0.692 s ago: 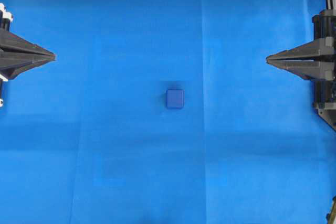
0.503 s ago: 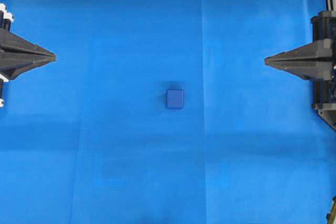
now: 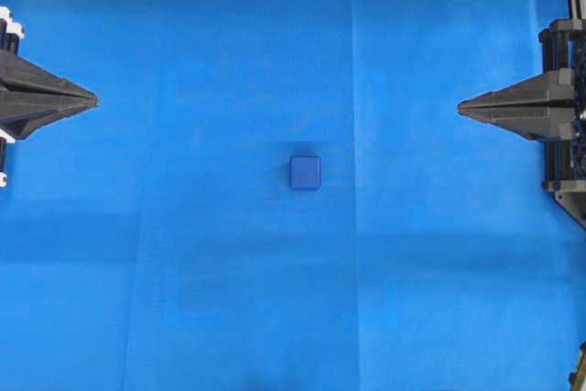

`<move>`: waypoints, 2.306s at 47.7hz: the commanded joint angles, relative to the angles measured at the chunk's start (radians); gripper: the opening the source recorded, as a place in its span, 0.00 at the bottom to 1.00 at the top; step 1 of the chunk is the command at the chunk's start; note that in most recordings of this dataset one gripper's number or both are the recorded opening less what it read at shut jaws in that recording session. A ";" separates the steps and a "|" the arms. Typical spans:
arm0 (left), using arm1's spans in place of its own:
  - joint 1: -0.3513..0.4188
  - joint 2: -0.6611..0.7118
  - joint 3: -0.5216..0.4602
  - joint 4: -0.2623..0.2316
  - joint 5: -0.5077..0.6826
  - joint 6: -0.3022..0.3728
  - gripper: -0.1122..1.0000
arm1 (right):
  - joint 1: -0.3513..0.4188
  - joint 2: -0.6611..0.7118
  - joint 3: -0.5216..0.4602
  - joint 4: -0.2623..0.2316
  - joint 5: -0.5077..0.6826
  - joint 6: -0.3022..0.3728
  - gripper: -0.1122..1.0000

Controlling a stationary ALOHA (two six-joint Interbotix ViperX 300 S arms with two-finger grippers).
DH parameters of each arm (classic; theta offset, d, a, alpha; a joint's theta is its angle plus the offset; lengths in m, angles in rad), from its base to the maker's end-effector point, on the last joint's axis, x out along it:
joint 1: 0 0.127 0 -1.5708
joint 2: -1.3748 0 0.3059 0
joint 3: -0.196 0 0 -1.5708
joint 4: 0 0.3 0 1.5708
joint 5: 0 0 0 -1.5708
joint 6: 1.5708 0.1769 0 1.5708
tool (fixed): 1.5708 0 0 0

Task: Handover the blue block to the right arm after grasping it with the left arm, then place it in the designated position.
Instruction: 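Open the left gripper and move it toward the blue cube, then rotate the left gripper downward and position it above the blue cube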

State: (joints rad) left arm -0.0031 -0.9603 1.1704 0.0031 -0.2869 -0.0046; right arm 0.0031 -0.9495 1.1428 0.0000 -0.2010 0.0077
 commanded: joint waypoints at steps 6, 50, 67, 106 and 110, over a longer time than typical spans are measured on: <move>-0.003 0.009 -0.014 0.002 -0.008 -0.005 0.32 | -0.002 0.002 -0.028 0.018 -0.008 0.005 0.30; -0.011 0.272 -0.126 0.002 -0.130 -0.037 0.93 | -0.018 0.015 -0.034 0.034 -0.021 0.014 0.97; -0.011 0.652 -0.400 0.002 -0.164 -0.023 0.93 | -0.018 0.015 -0.035 0.032 -0.021 0.014 0.97; 0.011 0.916 -0.710 0.002 0.012 -0.035 0.93 | -0.020 0.014 -0.037 0.028 -0.032 0.011 0.97; 0.011 0.917 -0.724 0.002 0.069 -0.049 0.92 | -0.018 0.014 -0.037 0.028 -0.029 0.011 0.97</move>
State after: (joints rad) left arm 0.0077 -0.0307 0.4817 0.0031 -0.2516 -0.0491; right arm -0.0153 -0.9388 1.1336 0.0291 -0.2240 0.0199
